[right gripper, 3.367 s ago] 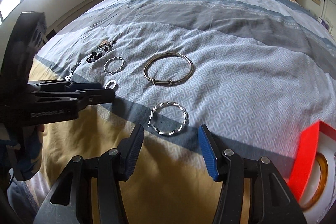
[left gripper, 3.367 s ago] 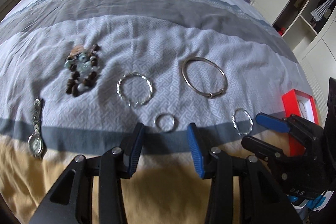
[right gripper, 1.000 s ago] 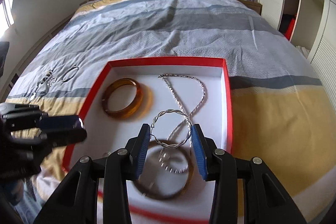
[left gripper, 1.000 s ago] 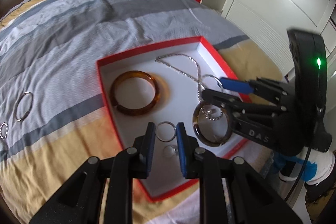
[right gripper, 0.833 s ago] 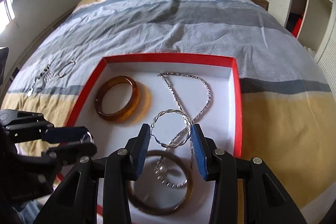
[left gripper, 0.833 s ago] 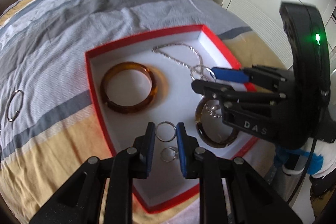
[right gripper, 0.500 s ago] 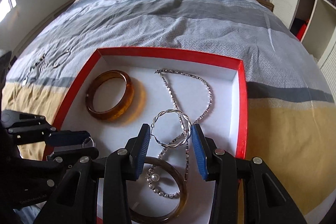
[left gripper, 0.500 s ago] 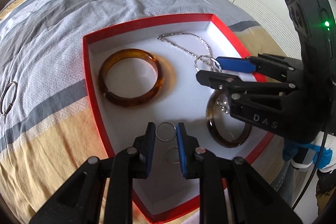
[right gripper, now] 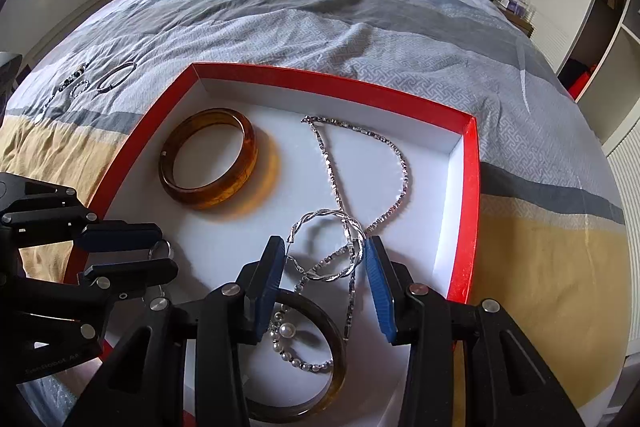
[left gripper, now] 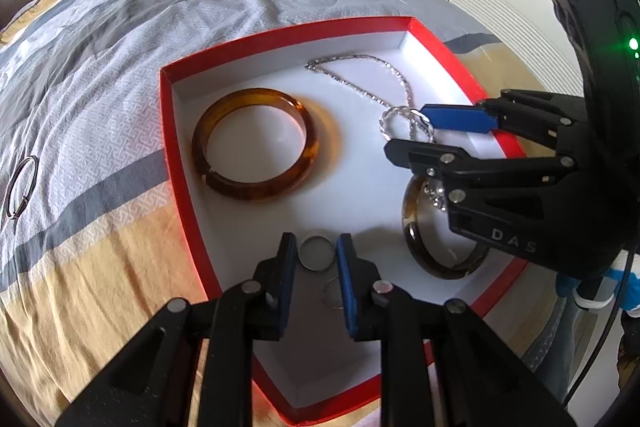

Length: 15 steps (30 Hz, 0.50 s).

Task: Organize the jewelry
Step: 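Lower both items into the box and open both grippers, then withdraw both grippers from the box back over the bed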

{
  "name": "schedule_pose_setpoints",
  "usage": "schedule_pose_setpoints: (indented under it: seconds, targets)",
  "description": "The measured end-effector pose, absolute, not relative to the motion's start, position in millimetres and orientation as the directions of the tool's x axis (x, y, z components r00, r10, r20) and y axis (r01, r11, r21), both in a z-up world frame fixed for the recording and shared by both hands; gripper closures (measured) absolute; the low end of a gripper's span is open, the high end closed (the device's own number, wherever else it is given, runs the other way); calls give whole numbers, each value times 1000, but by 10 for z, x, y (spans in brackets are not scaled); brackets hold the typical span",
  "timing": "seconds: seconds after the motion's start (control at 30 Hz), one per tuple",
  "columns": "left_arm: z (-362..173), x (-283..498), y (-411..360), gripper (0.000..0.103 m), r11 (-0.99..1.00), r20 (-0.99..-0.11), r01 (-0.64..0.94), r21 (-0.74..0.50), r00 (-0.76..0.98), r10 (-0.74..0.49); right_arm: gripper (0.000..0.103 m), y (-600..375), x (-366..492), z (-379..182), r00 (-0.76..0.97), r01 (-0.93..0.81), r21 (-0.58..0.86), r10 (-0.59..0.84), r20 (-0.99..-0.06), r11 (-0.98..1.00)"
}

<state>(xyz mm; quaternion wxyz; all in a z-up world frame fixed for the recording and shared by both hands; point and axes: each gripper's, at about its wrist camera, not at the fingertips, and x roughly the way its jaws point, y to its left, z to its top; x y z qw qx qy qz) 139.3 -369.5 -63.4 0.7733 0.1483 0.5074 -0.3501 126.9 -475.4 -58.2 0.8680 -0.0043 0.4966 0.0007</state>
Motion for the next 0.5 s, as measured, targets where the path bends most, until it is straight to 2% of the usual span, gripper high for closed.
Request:
schedule_pose_setpoints:
  seconds: [0.23, 0.5]
  targets:
    - [-598, 1330, -3691, 73, 708, -894, 696, -120, 235, -382, 61, -4824, 1152, -474, 522, 41, 18, -6, -853, 999]
    - [-380, 1168, -3579, 72, 709, -883, 690, -145, 233, -408, 61, -4892, 799, -144, 575, 106, 45, -24, -818, 993]
